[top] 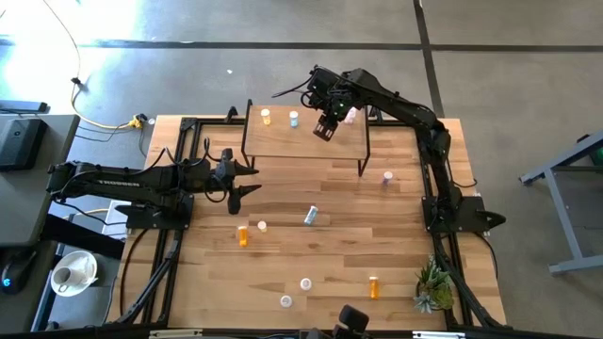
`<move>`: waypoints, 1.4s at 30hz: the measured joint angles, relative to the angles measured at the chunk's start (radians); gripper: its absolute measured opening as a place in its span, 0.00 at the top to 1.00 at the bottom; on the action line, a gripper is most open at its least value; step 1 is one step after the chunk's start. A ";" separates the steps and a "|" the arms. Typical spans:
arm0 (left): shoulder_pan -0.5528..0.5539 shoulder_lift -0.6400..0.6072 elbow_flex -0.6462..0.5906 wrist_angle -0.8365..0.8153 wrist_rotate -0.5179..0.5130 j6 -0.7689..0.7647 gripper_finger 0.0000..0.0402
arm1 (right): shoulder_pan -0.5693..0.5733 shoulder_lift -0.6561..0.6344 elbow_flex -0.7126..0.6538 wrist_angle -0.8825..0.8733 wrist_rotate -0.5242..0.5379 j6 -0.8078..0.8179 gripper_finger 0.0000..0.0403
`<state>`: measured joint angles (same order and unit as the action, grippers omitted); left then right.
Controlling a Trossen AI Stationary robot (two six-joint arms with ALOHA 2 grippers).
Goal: Pick and place medicine bottles onto shelf by color
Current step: Put the top right orange pill bottle on the shelf
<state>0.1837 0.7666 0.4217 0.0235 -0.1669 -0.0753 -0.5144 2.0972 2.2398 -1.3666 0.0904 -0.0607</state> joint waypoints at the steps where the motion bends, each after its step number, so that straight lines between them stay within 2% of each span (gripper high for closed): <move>1: 0.000 0.000 0.000 0.000 0.000 0.000 0.47 | 0.000 0.000 0.000 0.000 -0.010 0.000 0.68; 9: 0.000 0.000 0.000 0.001 0.000 0.000 0.47 | 0.000 0.000 0.000 0.003 -0.026 0.011 0.58; 14: 0.000 0.000 0.000 0.003 0.000 0.000 0.47 | 0.000 0.000 0.000 0.003 0.011 0.012 0.58; 34: 0.000 0.000 0.000 0.003 0.000 0.000 0.47 | 0.010 0.039 0.001 0.018 0.023 0.042 0.58; 42: 0.000 0.000 0.000 0.003 0.000 0.000 0.47 | 0.027 0.040 0.001 0.026 0.117 0.043 0.58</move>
<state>0.1837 0.7666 0.4217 0.0269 -0.1673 -0.0750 -0.4875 2.1376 2.2410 -1.3410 0.2070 -0.0181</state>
